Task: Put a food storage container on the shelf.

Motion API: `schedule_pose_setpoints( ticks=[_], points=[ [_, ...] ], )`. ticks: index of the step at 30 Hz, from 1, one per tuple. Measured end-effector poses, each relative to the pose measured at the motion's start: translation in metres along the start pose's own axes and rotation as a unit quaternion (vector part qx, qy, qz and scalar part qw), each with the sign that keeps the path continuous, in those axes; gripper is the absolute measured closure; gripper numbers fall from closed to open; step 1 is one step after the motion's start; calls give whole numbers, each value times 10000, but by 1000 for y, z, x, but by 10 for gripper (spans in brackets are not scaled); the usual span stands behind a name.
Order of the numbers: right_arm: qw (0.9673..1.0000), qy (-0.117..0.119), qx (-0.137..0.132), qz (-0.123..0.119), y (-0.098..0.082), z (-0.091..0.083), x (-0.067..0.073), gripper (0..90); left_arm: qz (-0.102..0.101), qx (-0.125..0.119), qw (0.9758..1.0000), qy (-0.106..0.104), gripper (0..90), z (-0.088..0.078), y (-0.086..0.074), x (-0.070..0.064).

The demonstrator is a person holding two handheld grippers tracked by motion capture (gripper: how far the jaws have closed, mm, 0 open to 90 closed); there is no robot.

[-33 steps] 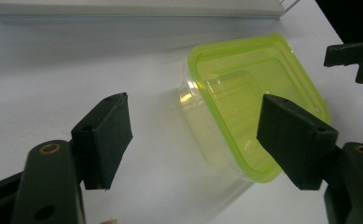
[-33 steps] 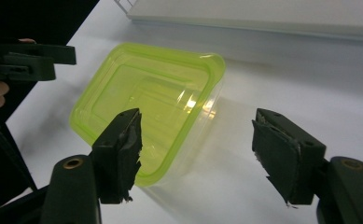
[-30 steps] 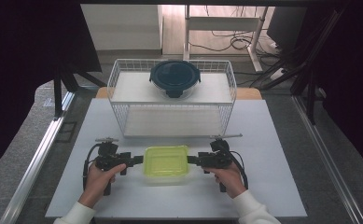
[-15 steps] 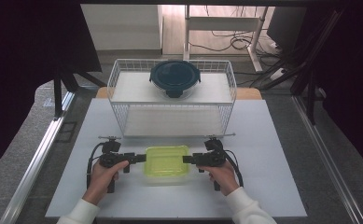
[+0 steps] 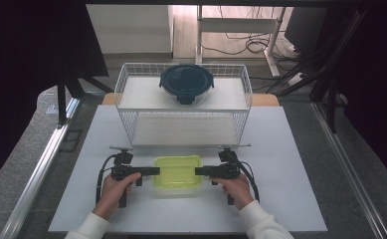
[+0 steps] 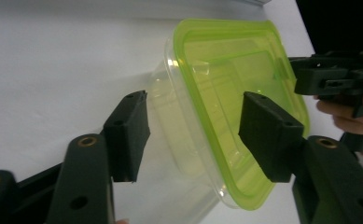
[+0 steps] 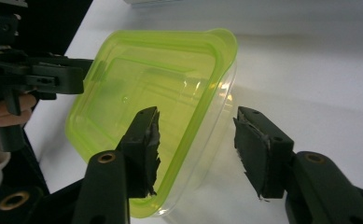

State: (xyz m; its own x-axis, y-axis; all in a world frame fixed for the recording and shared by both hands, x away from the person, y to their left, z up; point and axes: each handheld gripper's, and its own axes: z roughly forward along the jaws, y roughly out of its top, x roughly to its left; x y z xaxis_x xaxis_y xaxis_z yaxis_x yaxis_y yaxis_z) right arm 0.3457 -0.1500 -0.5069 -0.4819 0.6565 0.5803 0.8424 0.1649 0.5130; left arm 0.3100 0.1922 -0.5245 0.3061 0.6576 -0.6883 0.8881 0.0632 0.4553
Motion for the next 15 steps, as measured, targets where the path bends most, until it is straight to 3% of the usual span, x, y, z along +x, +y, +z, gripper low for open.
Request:
schedule_pose_setpoints(
  ticks=[4, 7, 9, 11, 15],
  points=[
    [9998, 148, 73, 134, -1, 2, -1, 559, -112, 97, 9998, -112, 492, 3, -1, 2],
    [9994, 224, 47, 250, -2, 4, -2, 664, -343, 66, 9984, -444, 601, 4, -2, 4],
    [9994, 178, 78, 303, -4, 5, -2, 695, -294, 83, 9990, -328, 653, 4, -3, 3],
    [9988, 231, 45, 426, -5, 4, -3, 720, -393, 31, 9987, -332, 686, 5, -4, 3],
    [9986, 189, -37, 483, -5, -1, -1, 754, -306, 34, 9990, -329, 728, 2, -5, 0]
  ],
)
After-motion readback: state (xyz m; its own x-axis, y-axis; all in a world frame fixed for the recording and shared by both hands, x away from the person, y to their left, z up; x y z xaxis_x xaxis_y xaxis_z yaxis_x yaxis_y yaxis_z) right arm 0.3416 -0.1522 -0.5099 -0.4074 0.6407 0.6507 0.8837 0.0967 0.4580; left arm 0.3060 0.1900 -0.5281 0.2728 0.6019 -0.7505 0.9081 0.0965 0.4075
